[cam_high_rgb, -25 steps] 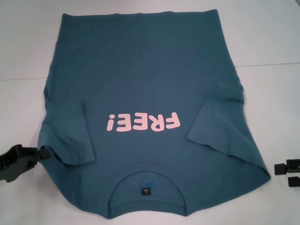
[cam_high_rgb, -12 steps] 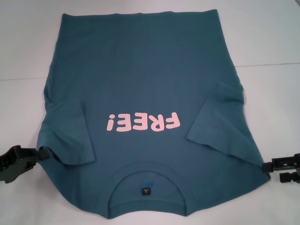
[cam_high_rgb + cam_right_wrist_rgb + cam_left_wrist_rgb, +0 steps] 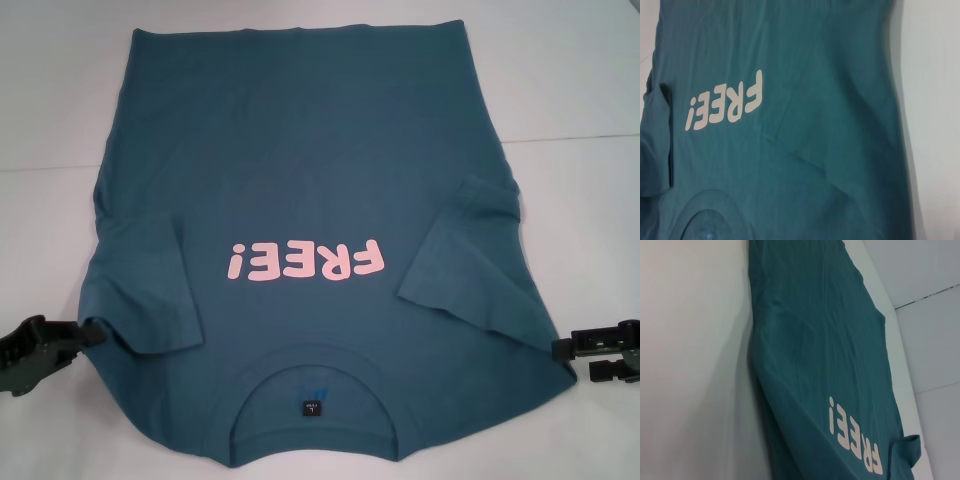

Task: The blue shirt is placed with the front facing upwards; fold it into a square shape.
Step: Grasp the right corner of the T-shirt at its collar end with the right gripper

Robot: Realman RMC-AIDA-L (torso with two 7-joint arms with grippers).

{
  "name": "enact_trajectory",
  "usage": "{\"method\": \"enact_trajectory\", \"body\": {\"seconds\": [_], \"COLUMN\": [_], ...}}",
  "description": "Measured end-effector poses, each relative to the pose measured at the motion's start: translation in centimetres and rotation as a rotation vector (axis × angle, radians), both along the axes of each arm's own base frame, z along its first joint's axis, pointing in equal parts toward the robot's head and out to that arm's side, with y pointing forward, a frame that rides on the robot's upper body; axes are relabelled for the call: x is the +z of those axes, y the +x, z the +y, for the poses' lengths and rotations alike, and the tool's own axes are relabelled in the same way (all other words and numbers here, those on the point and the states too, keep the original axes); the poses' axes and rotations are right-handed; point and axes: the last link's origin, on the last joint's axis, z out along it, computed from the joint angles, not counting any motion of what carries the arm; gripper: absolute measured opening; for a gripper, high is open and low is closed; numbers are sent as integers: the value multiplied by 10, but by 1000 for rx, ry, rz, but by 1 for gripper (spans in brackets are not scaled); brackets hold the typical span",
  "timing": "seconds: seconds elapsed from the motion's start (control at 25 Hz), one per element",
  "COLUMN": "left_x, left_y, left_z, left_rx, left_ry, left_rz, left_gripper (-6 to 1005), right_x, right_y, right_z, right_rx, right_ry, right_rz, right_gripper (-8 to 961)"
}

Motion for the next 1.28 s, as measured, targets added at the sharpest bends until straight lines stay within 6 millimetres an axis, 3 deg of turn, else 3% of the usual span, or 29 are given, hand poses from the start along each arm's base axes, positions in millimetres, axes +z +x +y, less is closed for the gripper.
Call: {"method": "enact_trajectory", "body": {"seconds": [1.28], "left_x": [-2], "left_y": [-2], "left_z": [0], "left_rx": [11], "left_ry": [3], "left_rz": [2], "left_gripper": [46], "right_x": [-16], "right_y": [-17], "right_z": [19], "right_rx": [41], "right_ry": [-44], "right_rz": [-59], "right_gripper": [896]}}
